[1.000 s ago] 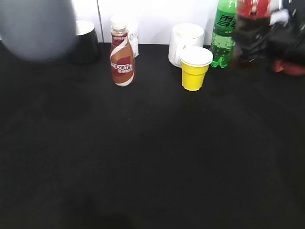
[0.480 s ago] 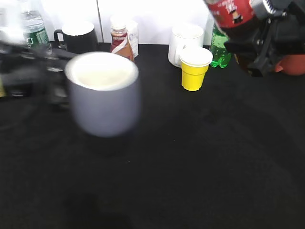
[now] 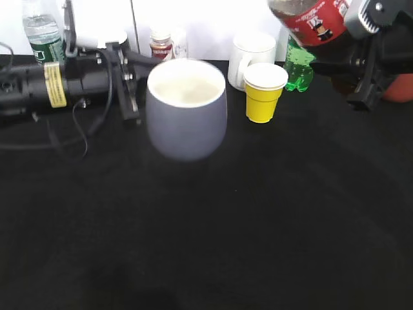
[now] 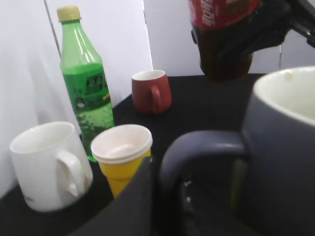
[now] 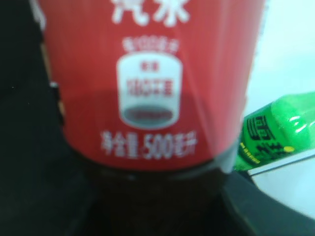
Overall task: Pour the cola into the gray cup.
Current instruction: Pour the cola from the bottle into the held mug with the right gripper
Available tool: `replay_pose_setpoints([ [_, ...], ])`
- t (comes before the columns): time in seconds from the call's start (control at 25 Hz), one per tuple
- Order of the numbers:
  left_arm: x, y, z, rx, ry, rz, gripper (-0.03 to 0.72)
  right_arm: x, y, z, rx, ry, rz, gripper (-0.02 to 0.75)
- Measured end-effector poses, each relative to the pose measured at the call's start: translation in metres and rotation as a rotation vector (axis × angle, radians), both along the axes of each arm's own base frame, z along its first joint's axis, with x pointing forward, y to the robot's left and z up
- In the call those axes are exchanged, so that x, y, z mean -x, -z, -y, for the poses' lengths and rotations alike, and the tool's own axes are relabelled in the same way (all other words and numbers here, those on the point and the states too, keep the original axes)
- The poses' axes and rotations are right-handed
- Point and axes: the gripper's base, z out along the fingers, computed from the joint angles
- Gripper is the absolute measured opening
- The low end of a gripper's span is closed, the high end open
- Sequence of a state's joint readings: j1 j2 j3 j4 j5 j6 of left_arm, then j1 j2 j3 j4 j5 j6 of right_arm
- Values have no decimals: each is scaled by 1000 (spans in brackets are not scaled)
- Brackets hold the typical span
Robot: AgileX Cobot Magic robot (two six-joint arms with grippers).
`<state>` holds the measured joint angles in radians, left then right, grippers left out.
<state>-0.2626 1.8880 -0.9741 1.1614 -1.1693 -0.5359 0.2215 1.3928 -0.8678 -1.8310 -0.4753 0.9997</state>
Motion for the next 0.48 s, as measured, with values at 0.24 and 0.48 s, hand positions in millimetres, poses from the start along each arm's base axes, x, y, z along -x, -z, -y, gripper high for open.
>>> replay_pose_setpoints([
  [0.24, -3, -18, 28, 23, 71, 82, 52, -6, -7, 4, 101, -4, 116, 345],
  [0.48, -16, 11, 31, 28, 38, -1, 52, -9, -8, 8, 201, -7, 197, 345],
])
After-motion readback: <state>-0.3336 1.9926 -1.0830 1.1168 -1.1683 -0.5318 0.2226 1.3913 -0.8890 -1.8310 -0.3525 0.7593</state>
